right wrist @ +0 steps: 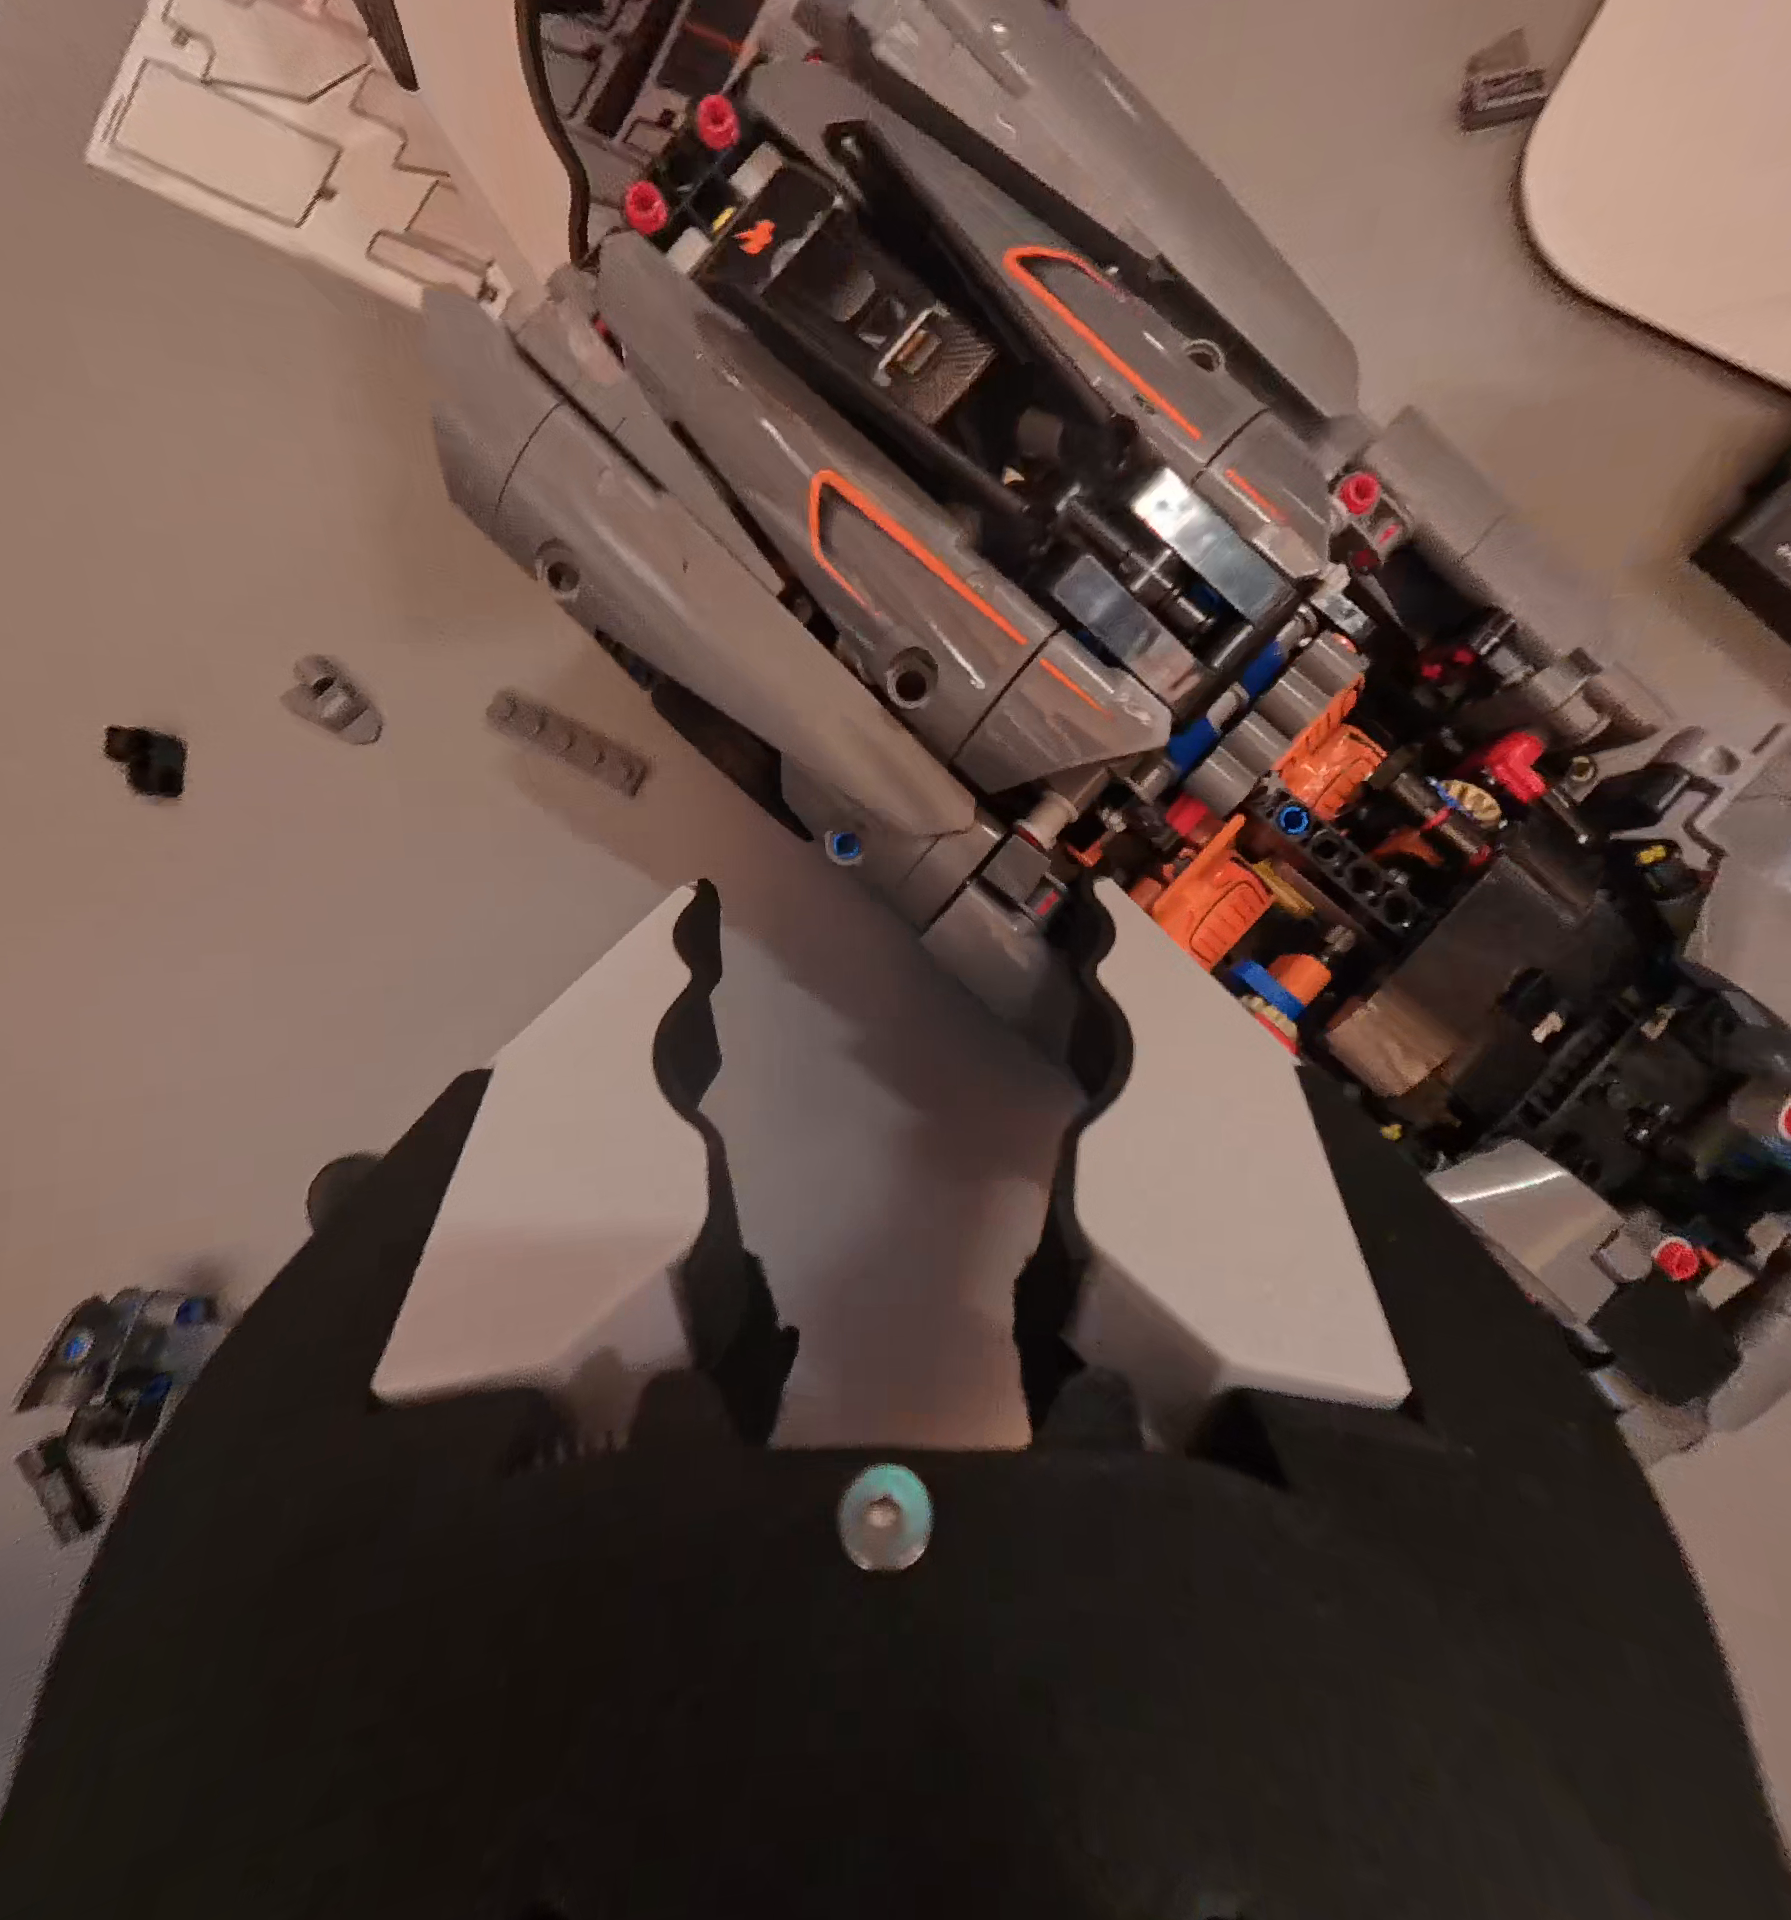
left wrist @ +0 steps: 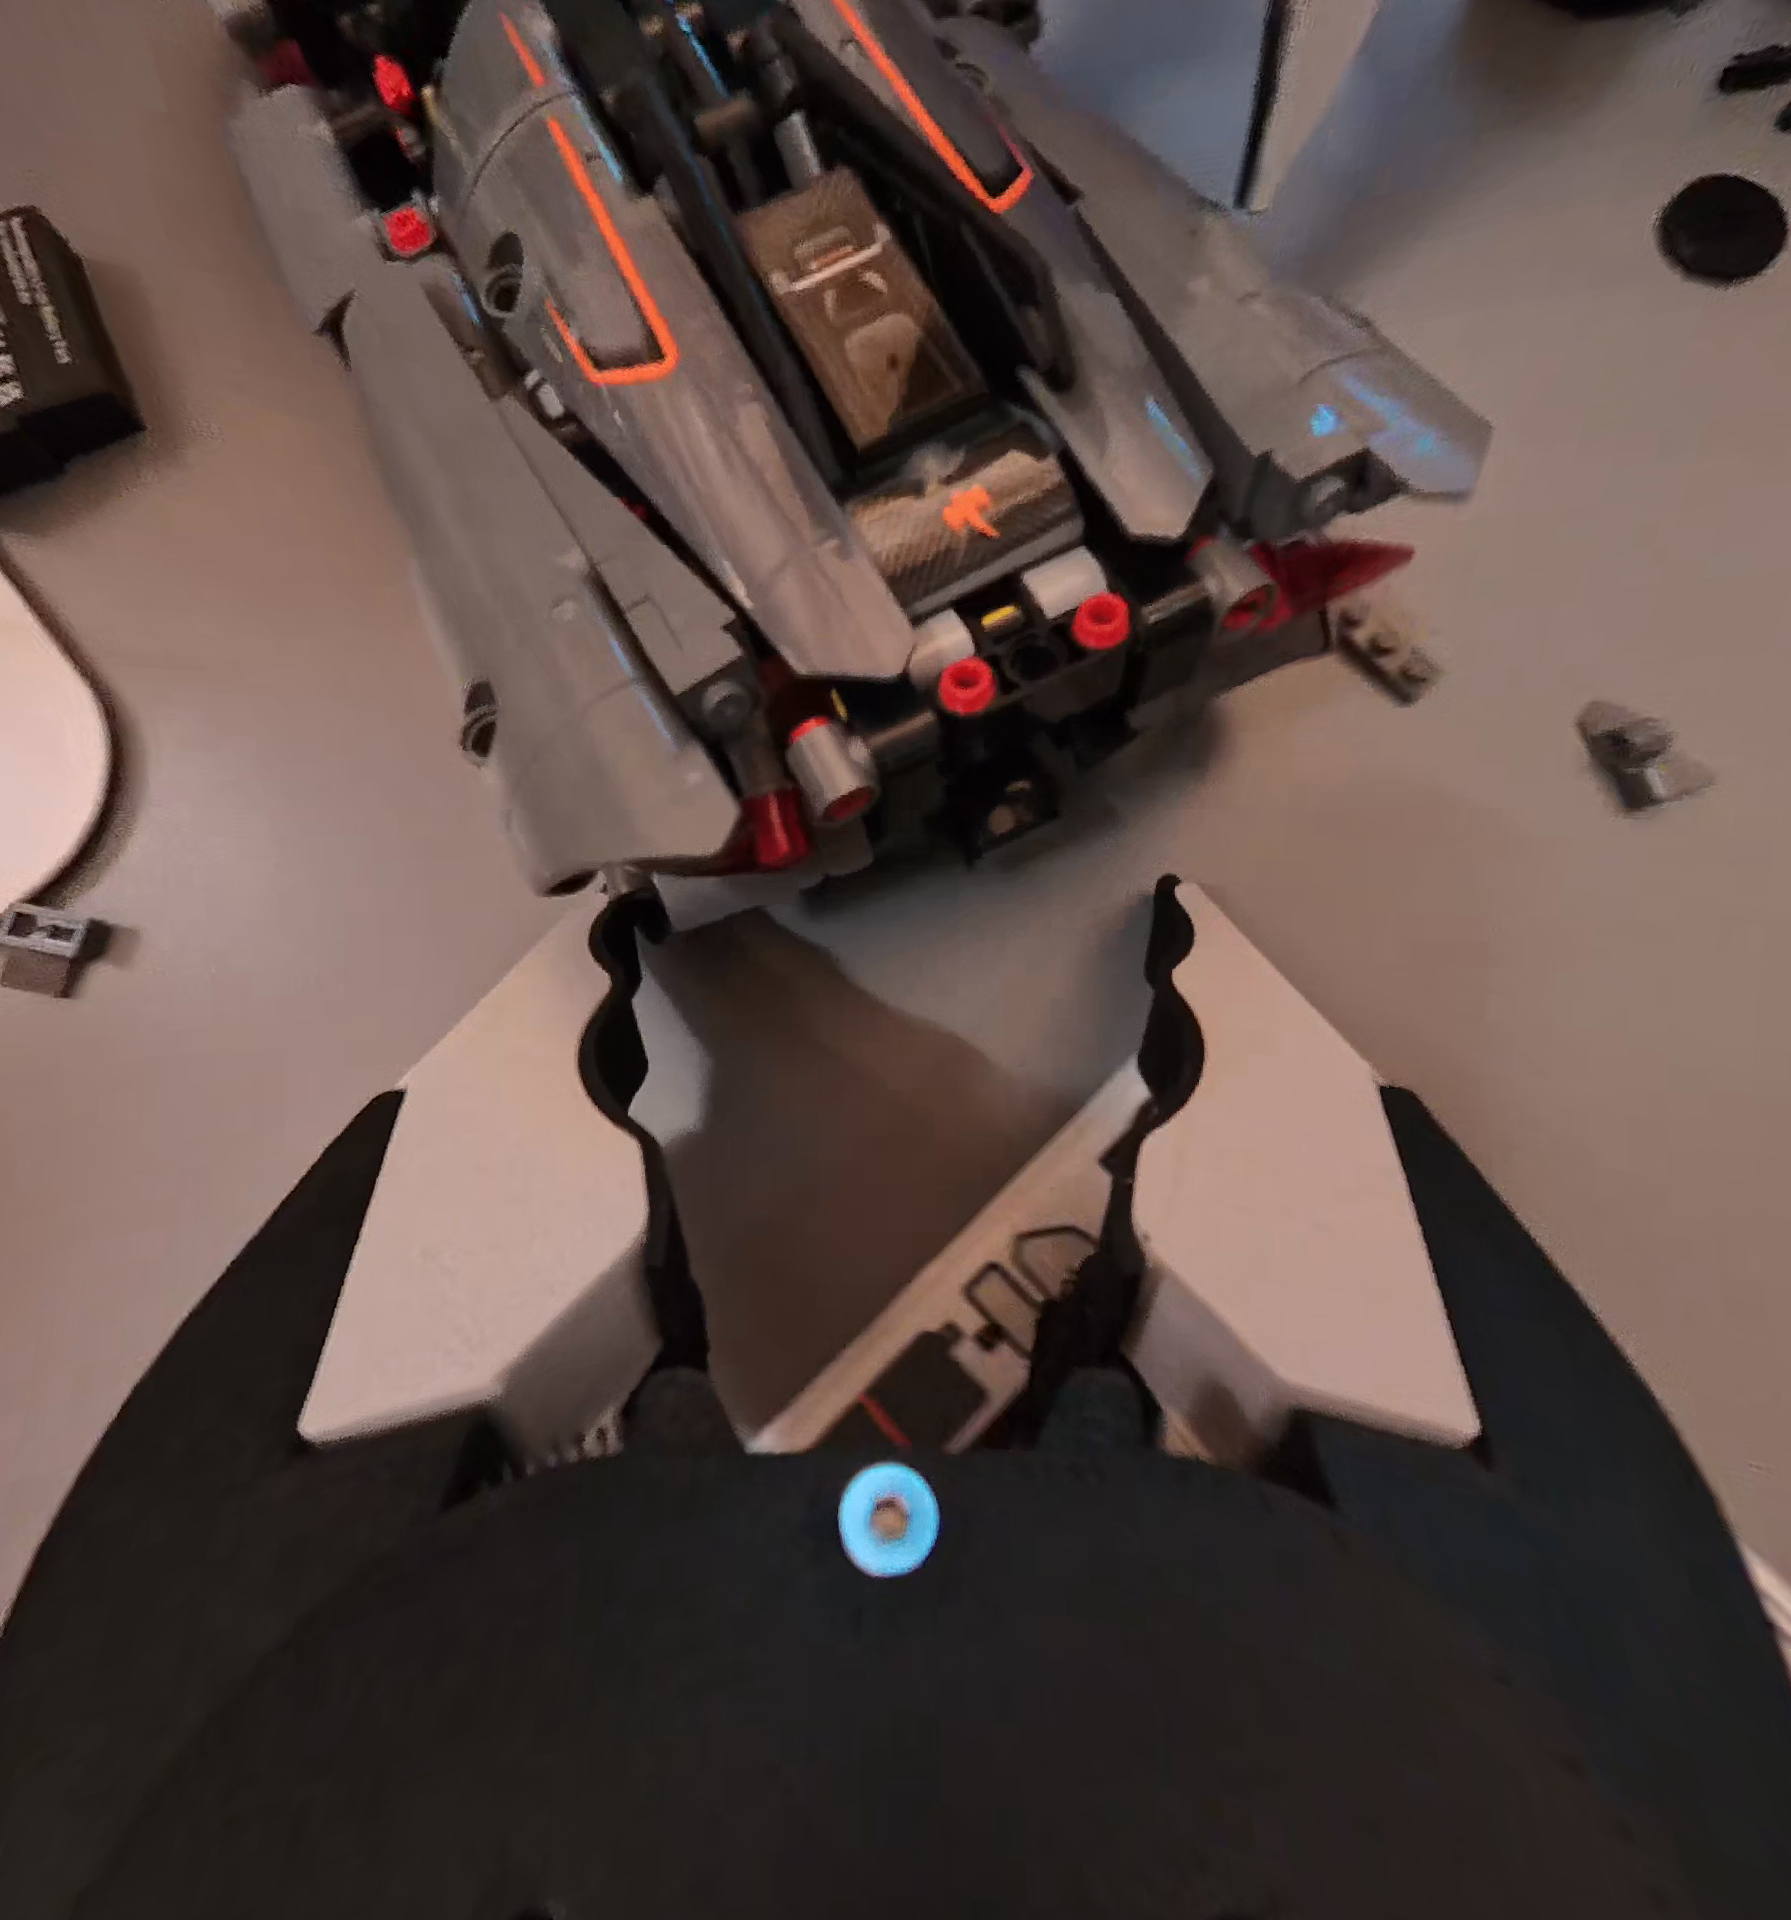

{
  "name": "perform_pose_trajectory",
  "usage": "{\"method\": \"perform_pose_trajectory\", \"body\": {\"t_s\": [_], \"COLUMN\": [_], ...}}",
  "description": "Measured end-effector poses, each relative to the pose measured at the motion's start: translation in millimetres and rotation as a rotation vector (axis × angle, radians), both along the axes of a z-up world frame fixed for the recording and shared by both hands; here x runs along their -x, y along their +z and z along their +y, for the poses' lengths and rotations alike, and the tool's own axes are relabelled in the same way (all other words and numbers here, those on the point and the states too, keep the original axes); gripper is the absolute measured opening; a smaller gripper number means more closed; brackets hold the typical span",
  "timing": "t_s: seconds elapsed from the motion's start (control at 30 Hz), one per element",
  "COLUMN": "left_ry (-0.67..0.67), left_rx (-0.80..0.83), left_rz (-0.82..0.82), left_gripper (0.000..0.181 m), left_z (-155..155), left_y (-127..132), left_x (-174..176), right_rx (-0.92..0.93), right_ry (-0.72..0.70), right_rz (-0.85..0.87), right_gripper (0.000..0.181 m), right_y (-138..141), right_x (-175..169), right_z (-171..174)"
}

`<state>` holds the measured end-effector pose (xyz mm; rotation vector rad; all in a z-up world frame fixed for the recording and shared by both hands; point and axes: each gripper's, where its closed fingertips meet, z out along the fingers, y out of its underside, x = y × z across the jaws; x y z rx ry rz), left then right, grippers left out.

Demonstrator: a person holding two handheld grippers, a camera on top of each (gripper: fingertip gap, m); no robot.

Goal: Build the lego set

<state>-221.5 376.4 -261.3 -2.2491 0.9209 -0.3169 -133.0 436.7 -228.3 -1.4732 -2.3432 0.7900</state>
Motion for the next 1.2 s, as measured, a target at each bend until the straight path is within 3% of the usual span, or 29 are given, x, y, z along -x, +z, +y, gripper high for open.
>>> {"method": "perform_pose_trajectory", "body": {"t_s": [0.17, 0.27, 0.43, 0.7, 0.9, 1.03, 1.2], "left_ry": [-0.026, -0.091, -0.101, -0.197, -0.258, -0.259, -0.282], "left_rx": [-0.011, 0.000, -0.045, -0.340, -0.422, -0.457, -0.482], "left_rz": [0.033, 0.004, -0.068, 0.126, 0.200, 0.273, 0.298], "left_gripper": [0.087, 0.096, 0.086, 0.066, 0.050, 0.035, 0.031], "left_z": [-22, -31, -29, -12, -9, -4, -4], "left_y": [0, -2, 17, 47, 55, 56, 56], "left_x": [-30, -47, -37, -20, -25, -24, -23], "right_rx": [0.022, 0.013, -0.037, -0.235, -0.333, -0.400, -0.487], "right_ry": [0.013, -0.043, -0.221, -0.319, -0.348, -0.389, -0.417], "right_rz": [-0.043, -0.048, 0.006, 0.088, 0.168, 0.175, 0.144], "right_gripper": [0.066, 0.068, 0.074, 0.076, 0.059, 0.044, 0.034], "right_y": [1, 1, 18, 38, 37, 37, 28], "right_x": [-18, -26, -35, -49, -29, -23, -22], "right_z": [-1, 2, 8, -34, -79, -79, -72]}}
